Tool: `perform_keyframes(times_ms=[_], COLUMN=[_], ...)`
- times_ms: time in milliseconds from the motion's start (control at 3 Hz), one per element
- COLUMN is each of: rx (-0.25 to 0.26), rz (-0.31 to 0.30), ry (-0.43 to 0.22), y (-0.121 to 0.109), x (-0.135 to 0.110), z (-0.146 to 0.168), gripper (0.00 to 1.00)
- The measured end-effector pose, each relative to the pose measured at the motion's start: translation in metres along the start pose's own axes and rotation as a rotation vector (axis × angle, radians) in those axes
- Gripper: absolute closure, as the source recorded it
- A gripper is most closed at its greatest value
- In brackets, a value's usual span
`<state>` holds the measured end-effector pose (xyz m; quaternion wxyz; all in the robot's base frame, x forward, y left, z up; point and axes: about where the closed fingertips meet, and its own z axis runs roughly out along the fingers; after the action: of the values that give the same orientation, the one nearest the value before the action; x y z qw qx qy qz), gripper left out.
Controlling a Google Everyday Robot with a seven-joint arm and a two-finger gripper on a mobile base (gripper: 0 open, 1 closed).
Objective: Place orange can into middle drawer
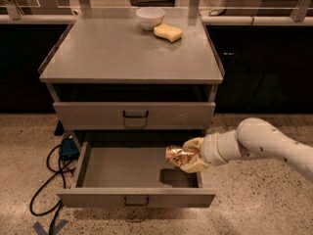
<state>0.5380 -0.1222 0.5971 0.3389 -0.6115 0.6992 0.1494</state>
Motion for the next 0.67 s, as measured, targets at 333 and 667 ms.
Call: perform_keyframes(times_ms=[333, 667], rx=[-0.024, -0.035], rz=[0.023, 0.026], ry=[-0.050, -0.058], y=[0.0182, 0.0198], x=[0.0208, 0.0246], z=[0.0543, 0.0594], gripper=[1.00, 1.00])
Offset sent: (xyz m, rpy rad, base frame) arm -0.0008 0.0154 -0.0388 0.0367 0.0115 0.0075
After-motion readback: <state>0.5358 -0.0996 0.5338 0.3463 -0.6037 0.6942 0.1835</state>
